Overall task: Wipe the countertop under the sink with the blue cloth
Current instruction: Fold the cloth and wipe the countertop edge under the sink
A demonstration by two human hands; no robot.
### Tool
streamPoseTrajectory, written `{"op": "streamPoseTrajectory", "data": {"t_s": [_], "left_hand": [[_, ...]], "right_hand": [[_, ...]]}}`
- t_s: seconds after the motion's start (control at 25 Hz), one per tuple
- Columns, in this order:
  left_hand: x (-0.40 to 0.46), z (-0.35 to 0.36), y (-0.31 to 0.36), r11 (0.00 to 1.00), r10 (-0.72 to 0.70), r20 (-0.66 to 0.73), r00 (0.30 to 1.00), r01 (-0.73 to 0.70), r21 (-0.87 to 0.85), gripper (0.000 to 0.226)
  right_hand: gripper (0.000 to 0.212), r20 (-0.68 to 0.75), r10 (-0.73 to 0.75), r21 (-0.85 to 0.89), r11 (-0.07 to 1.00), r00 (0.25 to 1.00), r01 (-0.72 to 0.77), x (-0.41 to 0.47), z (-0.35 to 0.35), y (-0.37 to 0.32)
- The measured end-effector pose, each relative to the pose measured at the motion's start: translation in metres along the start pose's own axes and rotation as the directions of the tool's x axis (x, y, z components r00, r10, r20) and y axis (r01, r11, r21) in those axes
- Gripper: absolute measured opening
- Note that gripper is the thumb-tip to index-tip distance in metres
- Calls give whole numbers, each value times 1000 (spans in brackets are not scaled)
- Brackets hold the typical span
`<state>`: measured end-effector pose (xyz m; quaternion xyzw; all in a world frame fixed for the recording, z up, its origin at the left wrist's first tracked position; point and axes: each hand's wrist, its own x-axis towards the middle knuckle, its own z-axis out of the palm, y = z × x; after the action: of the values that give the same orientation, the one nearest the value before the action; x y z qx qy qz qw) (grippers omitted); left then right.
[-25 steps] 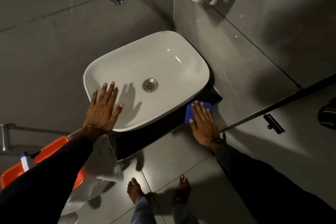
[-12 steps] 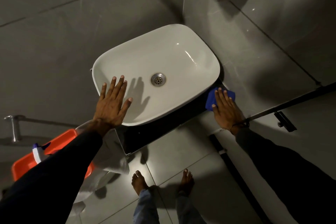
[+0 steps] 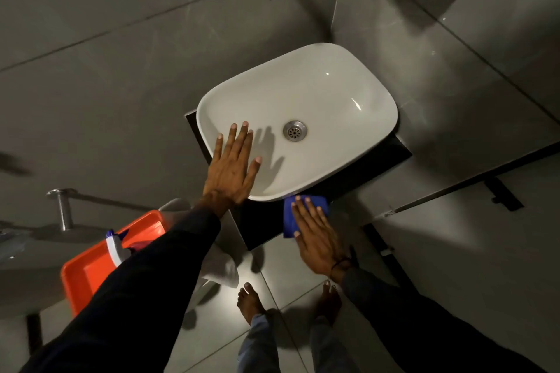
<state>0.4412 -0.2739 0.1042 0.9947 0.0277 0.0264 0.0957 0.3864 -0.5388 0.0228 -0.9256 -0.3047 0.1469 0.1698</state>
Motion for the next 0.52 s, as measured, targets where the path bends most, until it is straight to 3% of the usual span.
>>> {"op": "streamPoseTrajectory", "data": {"t_s": [0.08,0.16,0.2,0.28,0.36,0.44,0.48,0.52], "left_hand": [[-11,-3,2,988,-54,-83,995,41,-152,64],[-43,0,-1,919,-215,-164,963,143,-366,59],[-66,5,-7,857,-317,-149,937,215,-469,58],[-115,25,-18,683,-484,29,874,399,-611,50],[-157,39,-26,386,-565,329,756,595,-705,33],[-179,42,-19,-72,-525,610,593,684,-726,32],[-184,42,-16,-206,-471,686,554,687,-697,36],[-187,42,-13,-246,-412,722,557,695,-676,41]], "right_hand": [[70,18,-47,-15,999,999,47,0,14,-36],[70,11,-97,-67,993,995,98,1,24,-65],[68,6,-119,-85,989,993,119,3,28,-75],[69,39,-130,-78,988,991,133,6,30,-81],[71,58,-131,-114,984,990,137,7,33,-86],[70,80,-127,-138,981,989,137,9,35,-90],[69,96,-129,-124,982,987,140,11,35,-92],[67,106,-124,-82,988,987,133,14,34,-94]]}}
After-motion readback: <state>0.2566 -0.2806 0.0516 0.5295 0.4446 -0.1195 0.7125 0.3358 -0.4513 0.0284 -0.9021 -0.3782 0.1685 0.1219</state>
